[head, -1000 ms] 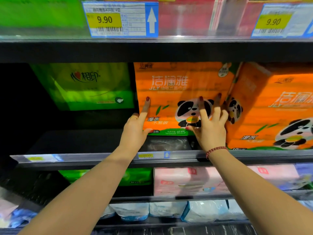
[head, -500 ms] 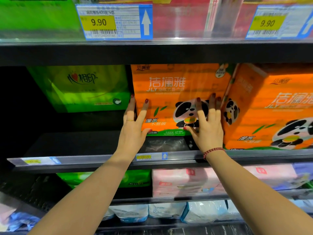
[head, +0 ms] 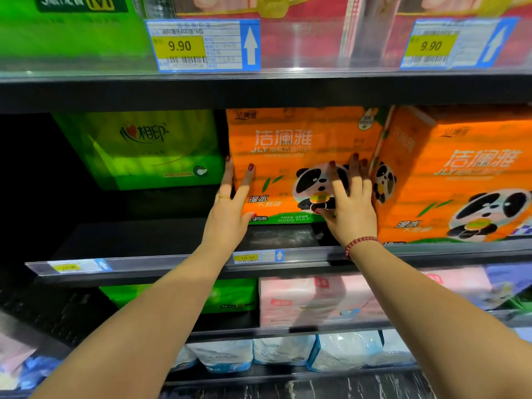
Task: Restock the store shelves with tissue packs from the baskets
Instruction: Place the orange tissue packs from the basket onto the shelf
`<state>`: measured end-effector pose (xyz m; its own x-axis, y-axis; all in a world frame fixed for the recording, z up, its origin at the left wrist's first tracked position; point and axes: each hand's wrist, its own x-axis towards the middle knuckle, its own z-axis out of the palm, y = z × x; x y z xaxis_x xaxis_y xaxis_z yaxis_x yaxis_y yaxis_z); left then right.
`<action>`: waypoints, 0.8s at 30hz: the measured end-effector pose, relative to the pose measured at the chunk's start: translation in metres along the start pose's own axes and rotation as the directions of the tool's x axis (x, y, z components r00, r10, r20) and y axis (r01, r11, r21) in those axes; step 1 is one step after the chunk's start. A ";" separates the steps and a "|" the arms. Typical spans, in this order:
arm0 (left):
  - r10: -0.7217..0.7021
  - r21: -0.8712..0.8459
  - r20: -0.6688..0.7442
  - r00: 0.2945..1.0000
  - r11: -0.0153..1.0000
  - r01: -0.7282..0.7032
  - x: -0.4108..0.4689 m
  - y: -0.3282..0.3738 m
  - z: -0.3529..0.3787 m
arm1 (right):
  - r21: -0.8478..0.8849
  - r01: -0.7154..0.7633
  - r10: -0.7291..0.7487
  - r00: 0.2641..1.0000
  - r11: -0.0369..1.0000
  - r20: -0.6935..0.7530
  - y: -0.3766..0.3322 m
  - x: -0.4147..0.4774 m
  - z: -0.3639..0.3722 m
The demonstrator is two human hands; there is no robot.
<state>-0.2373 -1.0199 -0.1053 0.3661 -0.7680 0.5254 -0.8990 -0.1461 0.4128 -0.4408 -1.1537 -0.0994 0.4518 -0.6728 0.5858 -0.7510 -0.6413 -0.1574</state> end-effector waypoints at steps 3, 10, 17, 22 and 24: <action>0.001 0.051 0.047 0.999 0.999 -0.003 -0.005 0.008 -0.010 | 0.022 0.013 -0.014 0.998 1.000 0.062 -0.001 -0.004 -0.022; -0.064 0.196 0.091 0.994 0.979 0.045 -0.050 0.043 -0.050 | 0.012 0.104 -0.105 0.989 0.994 0.104 -0.019 -0.051 -0.088; -0.010 0.282 0.099 0.995 0.959 -0.019 -0.157 0.070 -0.108 | 0.108 0.160 -0.175 0.973 0.981 0.149 -0.055 -0.136 -0.141; -0.112 0.329 0.133 0.985 0.942 0.063 -0.236 0.057 -0.156 | 0.173 0.247 -0.290 0.909 0.953 0.298 -0.099 -0.181 -0.149; -0.171 0.346 0.136 0.976 0.931 0.115 -0.270 0.044 -0.179 | 0.212 0.281 -0.339 0.881 0.936 0.328 -0.122 -0.195 -0.150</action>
<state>-0.3328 -0.7069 -0.0956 0.4783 -0.8092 0.3413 -0.8782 -0.4402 0.1871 -0.5098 -0.8886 -0.0750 0.8113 -0.4965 0.3087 -0.4736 -0.8677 -0.1508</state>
